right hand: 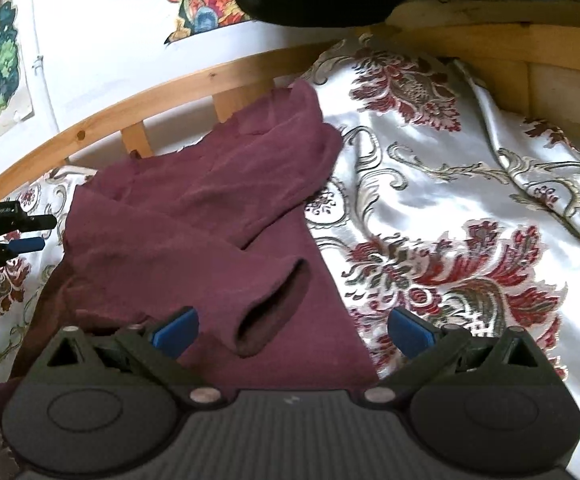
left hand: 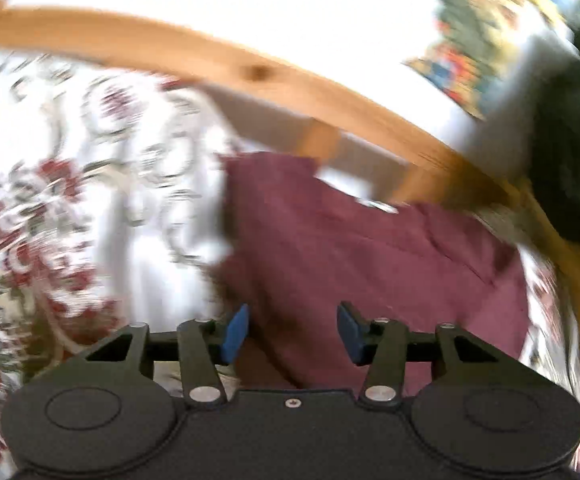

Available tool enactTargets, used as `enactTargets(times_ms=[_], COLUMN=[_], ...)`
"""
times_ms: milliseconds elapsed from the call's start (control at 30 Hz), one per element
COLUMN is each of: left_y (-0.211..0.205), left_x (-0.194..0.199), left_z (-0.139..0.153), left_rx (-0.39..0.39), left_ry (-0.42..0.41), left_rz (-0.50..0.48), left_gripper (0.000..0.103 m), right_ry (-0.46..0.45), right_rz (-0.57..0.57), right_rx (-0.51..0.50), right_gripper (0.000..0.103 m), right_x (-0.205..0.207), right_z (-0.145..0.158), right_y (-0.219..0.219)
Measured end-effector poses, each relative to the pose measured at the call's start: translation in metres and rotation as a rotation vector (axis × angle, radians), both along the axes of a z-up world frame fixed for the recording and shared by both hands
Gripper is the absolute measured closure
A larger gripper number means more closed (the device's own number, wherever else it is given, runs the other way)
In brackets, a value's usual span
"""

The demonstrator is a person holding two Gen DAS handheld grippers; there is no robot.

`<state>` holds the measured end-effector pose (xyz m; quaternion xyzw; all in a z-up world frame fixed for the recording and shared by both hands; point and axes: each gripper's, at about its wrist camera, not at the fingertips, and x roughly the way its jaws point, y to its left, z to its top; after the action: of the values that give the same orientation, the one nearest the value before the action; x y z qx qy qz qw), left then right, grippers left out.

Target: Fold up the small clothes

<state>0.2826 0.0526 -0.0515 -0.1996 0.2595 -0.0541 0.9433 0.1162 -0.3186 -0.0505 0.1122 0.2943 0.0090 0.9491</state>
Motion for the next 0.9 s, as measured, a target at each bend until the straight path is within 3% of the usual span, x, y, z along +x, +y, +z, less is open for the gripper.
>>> enactTargets(times_ms=[67,233,467,567,667,767,900], left_y=[0.013,0.033,0.046,0.053,0.051,0.05,0.055], left_x=[0.011,0.032,0.052,0.049,0.045,0.043,0.045], left_z=[-0.007,-0.024,-0.053,-0.061,-0.062,-0.06,-0.062], left_rx=[-0.039,-0.181,-0.299,-0.359,-0.382,-0.381,-0.412], left_ry=[0.017,0.016,0.022,0.021,0.007,-0.011,-0.006], left_rz=[0.026,-0.028,-0.086,-0.063,-0.039,-0.036,-0.04], left_gripper=[0.063,0.064,0.092,0.095,0.096,0.096,0.096], right_ry=[0.007,0.015,-0.018,-0.048,-0.063,-0.066,-0.025], right_rz=[0.013,0.071,0.255,0.354,0.441,0.53,0.67], right_rx=[-0.017,-0.067,-0.145,-0.119,-0.066,-0.022,-0.063], right_gripper=[0.0,0.0,0.0,0.001,0.01,0.02,0.021], right_x=[0.002,0.011,0.059,0.101,0.156,0.212,0.279], right_z=[0.0,0.006,0.038,0.059,0.073,0.074,0.06], right_y=[0.006,0.026,0.074,0.098,0.126,0.164,0.229])
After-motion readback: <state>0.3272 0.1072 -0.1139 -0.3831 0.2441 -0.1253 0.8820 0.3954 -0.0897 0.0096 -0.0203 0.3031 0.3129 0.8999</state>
